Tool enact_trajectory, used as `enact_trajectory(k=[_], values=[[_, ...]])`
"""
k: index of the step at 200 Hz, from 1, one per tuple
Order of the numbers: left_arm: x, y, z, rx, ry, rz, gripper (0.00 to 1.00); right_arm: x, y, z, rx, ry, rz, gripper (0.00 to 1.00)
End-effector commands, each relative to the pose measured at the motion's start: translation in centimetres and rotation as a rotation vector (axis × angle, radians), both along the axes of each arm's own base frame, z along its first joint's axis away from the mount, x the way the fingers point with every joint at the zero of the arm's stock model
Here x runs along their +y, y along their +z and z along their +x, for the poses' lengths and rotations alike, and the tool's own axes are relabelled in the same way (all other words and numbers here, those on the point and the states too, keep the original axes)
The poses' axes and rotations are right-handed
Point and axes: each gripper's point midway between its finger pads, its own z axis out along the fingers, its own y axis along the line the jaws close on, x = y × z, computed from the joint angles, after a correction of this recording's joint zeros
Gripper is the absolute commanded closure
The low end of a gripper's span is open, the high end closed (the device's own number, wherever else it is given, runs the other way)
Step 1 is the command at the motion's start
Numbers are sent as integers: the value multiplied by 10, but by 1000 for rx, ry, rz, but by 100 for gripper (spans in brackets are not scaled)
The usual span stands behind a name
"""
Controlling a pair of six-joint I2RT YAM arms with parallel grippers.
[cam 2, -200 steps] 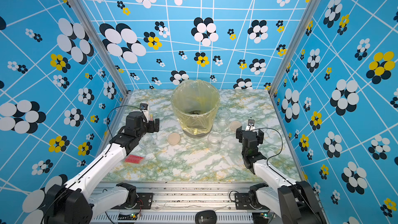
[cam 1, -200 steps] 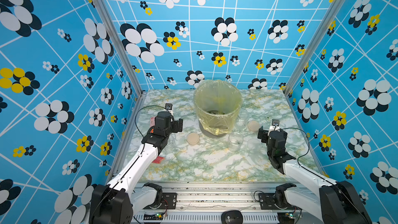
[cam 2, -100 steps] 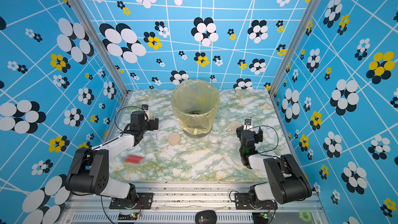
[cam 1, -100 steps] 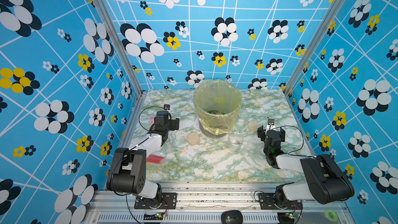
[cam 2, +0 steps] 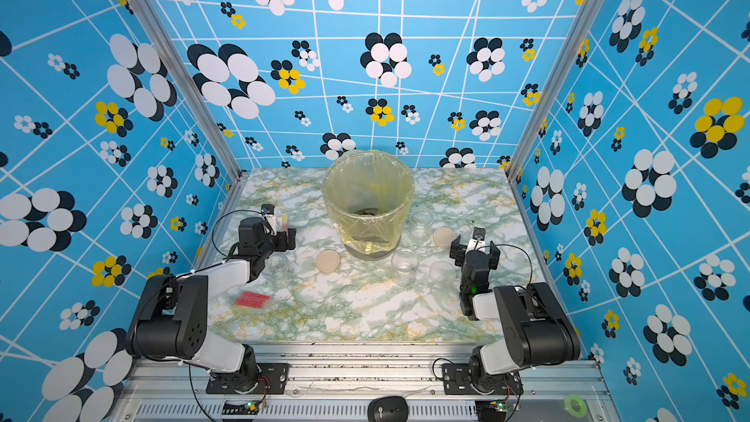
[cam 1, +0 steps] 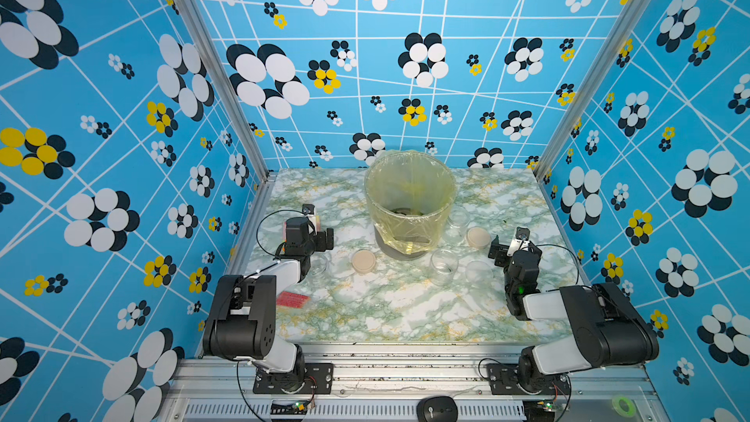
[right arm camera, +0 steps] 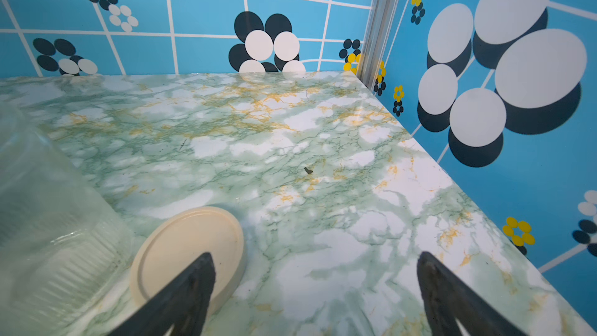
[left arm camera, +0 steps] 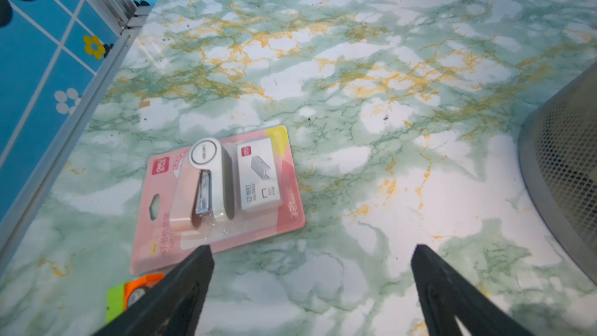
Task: Empty moldy tea leaves from jars
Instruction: Reset both arms
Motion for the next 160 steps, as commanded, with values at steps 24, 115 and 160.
enact_trajectory(k=[24, 115, 160], values=[[-5, 11, 0, -98, -38, -44, 1, -4, 8, 0, -109, 1, 75, 1], [-7, 14, -8, -157, -44, -25, 1, -2, 7, 5, -95, 18, 70, 1], [-6, 13, -14, -203, -27, -7, 1, 0, 5, 10, -65, 27, 68, 1]])
